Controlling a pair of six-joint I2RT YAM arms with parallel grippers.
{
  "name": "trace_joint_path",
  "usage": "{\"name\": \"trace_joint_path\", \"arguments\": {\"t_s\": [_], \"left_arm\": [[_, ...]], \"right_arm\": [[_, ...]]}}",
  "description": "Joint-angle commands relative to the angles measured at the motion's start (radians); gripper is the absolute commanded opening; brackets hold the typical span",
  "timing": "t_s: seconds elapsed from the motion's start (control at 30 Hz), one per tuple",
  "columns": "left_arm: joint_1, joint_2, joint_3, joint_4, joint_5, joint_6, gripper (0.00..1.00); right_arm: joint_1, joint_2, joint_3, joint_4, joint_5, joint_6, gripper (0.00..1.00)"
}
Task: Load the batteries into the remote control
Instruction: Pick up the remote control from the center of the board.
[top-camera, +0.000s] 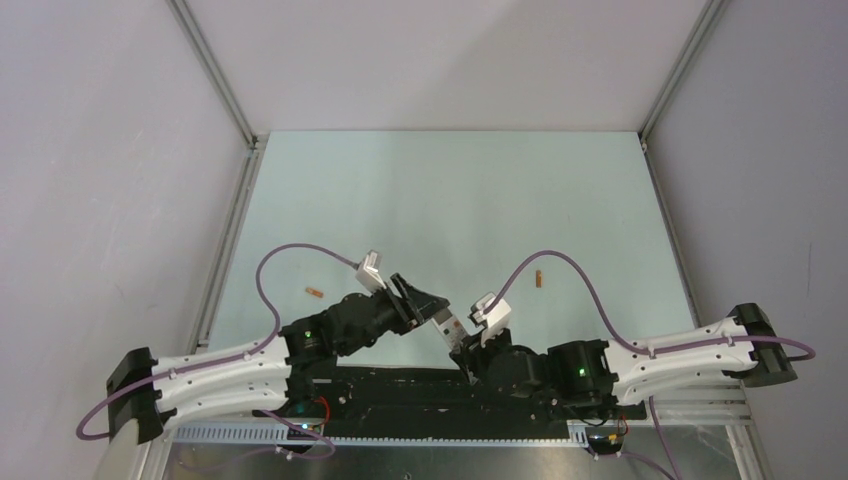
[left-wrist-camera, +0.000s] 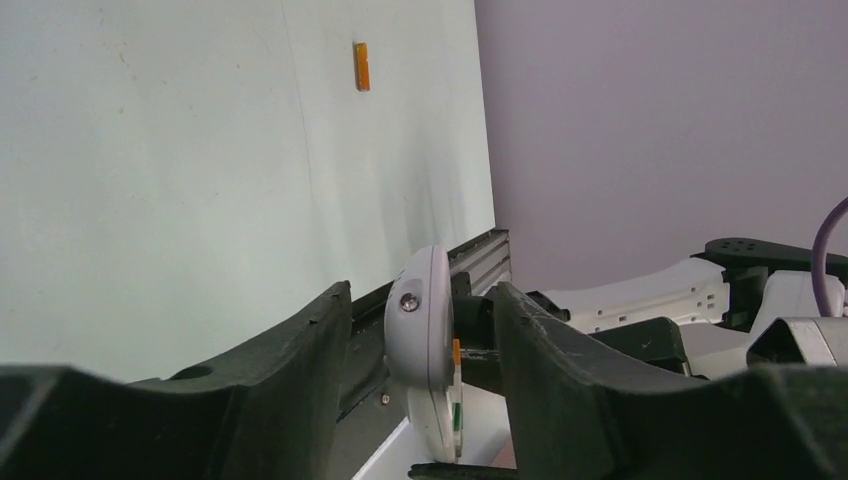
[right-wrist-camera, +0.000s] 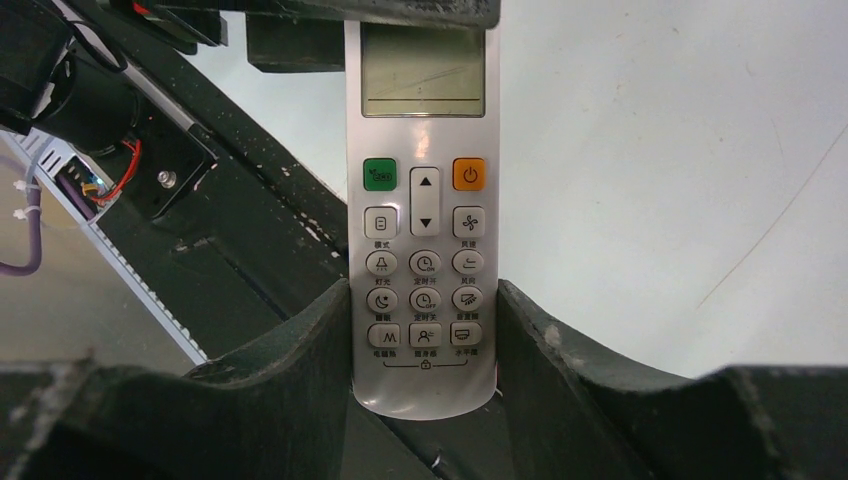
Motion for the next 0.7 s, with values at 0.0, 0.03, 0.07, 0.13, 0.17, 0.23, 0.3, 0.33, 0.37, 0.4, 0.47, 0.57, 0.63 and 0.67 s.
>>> {"name": "trace_joint_path", "arguments": {"t_s": [0.0,0.03,0.07,0.13,0.17,0.23,0.3,0.33,0.37,0.4,0.47,0.57,0.63,0.67], "left_arm": [[-0.016,0.012,0.045,0.048,-0.029,-0.001,0.56],[-0.017,0.015,0.045,0.049,-0.026,0.002,0.54],[-0.019,0.021,0.046,0.052,-0.021,0.003,0.5],[-0.02,0.034,0.047,0.052,-0.013,0.007,0.4],[-0.02,0.037,0.048,0.052,-0.011,0.007,0.36],[-0.021,0.045,0.044,0.052,-0.008,0.008,0.2],[-0.022,0.042,0.039,0.052,-0.009,0.008,0.07],[-0.022,0.04,0.034,0.054,-0.011,0.009,0.03],[-0.023,0.029,0.032,0.054,-0.014,0.014,0.01],[-0.023,0.023,0.026,0.054,-0.024,0.019,0.0],[-0.022,-0.005,0.017,0.055,-0.042,0.035,0.0],[-0.022,-0.07,-0.013,0.074,-0.067,0.064,0.0],[-0.022,-0.124,-0.041,0.101,-0.074,0.085,0.0],[-0.022,-0.143,-0.05,0.108,-0.073,0.104,0.0]], "right_arm": [[0.005,0.013,0.008,0.091,0.021,-0.02,0.0],[0.005,0.013,0.009,0.095,0.021,-0.024,0.0],[0.005,0.013,0.009,0.102,0.023,-0.027,0.0],[0.005,0.01,0.009,0.107,0.035,-0.033,0.0],[0.005,0.006,0.009,0.103,0.04,-0.033,0.0],[0.005,-0.001,0.008,0.092,0.055,-0.032,0.03],[0.006,-0.009,0.009,0.076,0.066,-0.023,0.13],[0.006,-0.012,0.008,0.069,0.074,-0.02,0.28],[0.005,-0.019,0.009,0.058,0.076,-0.012,0.37],[0.005,-0.024,0.009,0.054,0.079,-0.008,0.53],[0.005,-0.043,0.009,0.047,0.078,0.006,0.67],[0.005,-0.086,0.009,0.061,0.065,0.011,0.79],[0.005,-0.119,0.006,0.089,0.036,0.005,0.84],[0.005,-0.152,-0.009,0.135,0.021,-0.012,0.86]]}}
